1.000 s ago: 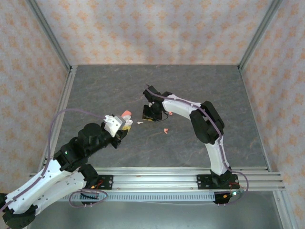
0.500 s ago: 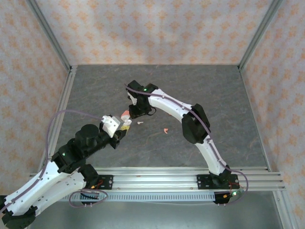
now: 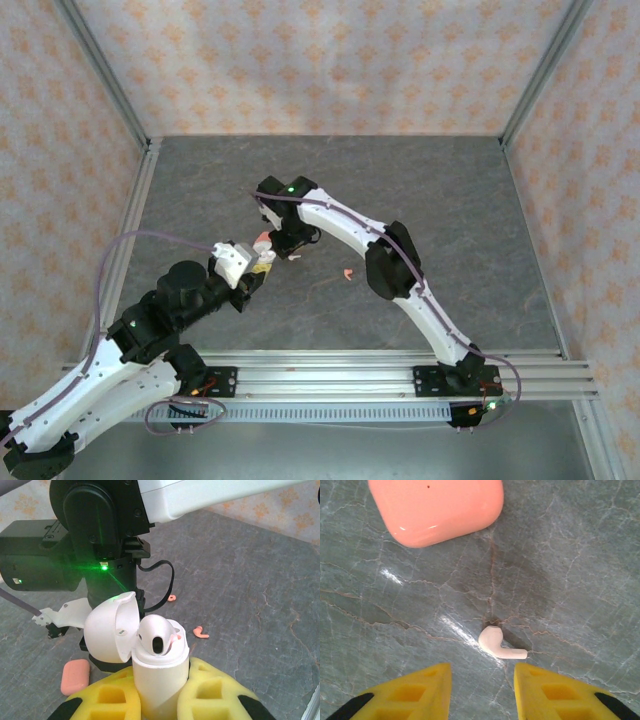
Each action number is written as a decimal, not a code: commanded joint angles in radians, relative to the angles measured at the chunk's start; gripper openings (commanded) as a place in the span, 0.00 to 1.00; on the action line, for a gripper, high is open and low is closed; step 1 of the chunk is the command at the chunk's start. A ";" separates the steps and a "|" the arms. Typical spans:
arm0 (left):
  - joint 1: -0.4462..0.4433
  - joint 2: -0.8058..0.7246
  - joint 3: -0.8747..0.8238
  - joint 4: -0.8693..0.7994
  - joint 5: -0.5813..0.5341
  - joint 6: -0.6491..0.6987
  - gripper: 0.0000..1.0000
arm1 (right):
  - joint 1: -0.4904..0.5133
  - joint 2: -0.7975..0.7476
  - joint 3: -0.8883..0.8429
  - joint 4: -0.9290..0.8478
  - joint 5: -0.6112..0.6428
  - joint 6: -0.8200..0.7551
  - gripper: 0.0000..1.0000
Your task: Insert the wireless bluetooth earbuds into the charging case
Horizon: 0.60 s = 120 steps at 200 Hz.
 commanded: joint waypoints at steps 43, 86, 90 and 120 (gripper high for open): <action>-0.003 0.007 0.015 0.008 0.005 0.000 0.00 | 0.015 0.069 0.055 -0.047 0.015 -0.024 0.38; -0.004 0.002 0.010 0.003 0.004 -0.001 0.00 | 0.016 0.082 0.054 -0.045 0.045 -0.016 0.36; -0.003 0.001 0.010 0.003 0.003 -0.001 0.00 | 0.017 0.083 0.054 -0.045 0.046 -0.018 0.36; -0.003 -0.005 0.006 0.001 0.002 -0.002 0.00 | 0.018 0.090 0.054 -0.043 0.055 -0.014 0.34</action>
